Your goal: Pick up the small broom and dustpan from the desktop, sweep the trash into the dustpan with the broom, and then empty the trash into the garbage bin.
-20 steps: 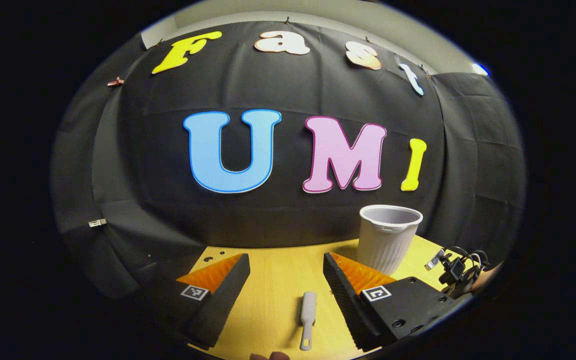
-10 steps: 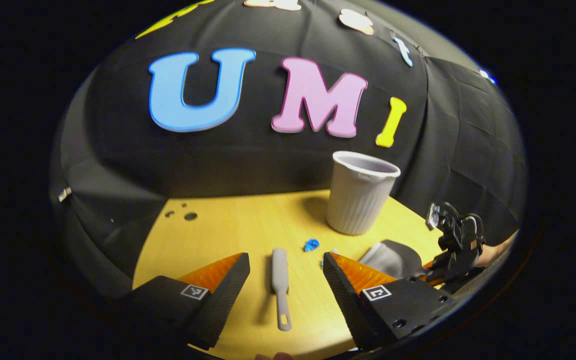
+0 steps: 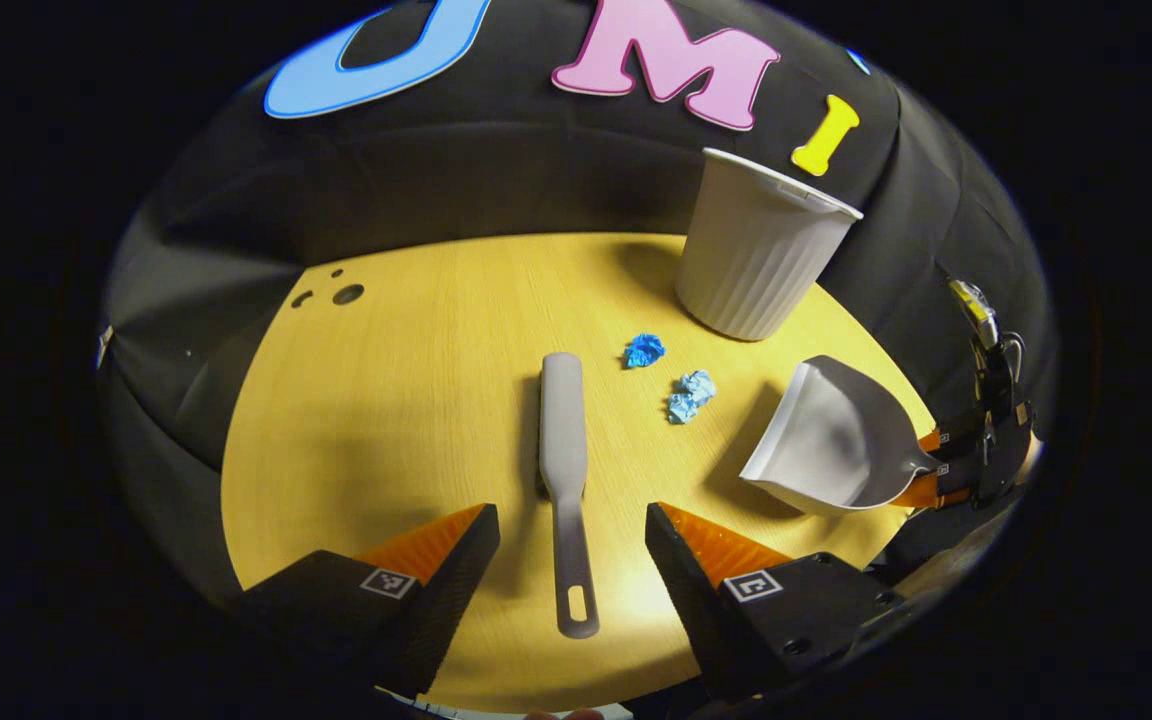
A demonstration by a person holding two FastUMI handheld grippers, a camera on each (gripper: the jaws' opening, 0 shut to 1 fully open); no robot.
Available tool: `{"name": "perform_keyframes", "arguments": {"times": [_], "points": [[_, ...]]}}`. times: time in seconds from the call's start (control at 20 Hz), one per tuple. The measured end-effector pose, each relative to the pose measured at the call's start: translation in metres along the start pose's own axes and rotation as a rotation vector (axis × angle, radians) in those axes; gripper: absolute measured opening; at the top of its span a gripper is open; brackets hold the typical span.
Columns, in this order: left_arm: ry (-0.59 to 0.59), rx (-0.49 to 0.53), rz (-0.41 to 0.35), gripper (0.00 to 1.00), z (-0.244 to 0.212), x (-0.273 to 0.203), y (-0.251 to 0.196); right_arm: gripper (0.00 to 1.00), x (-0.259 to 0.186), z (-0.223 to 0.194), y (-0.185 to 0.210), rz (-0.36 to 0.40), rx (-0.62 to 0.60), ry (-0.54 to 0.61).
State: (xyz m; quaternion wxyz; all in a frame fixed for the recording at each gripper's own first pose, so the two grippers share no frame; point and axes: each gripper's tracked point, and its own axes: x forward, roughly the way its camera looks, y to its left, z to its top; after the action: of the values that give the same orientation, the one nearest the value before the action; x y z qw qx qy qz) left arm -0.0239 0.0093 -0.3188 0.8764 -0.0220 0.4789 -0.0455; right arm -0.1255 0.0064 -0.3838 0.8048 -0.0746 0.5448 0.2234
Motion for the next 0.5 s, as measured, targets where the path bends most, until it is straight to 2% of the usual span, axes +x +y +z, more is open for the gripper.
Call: {"name": "perform_keyframes", "arguments": {"times": [0.2, 0.5], "points": [[0.112, 0.033, 0.052, 0.96, -0.012, 0.039, 0.018, 0.37, 0.004, -0.003, 0.004, -0.001, -0.036, 0.015], [0.220, 0.009, 0.041, 0.94, -0.033, 0.077, 0.025, 0.37, 0.012, 0.003, 0.010, -0.004, -0.053, 0.021]]}}
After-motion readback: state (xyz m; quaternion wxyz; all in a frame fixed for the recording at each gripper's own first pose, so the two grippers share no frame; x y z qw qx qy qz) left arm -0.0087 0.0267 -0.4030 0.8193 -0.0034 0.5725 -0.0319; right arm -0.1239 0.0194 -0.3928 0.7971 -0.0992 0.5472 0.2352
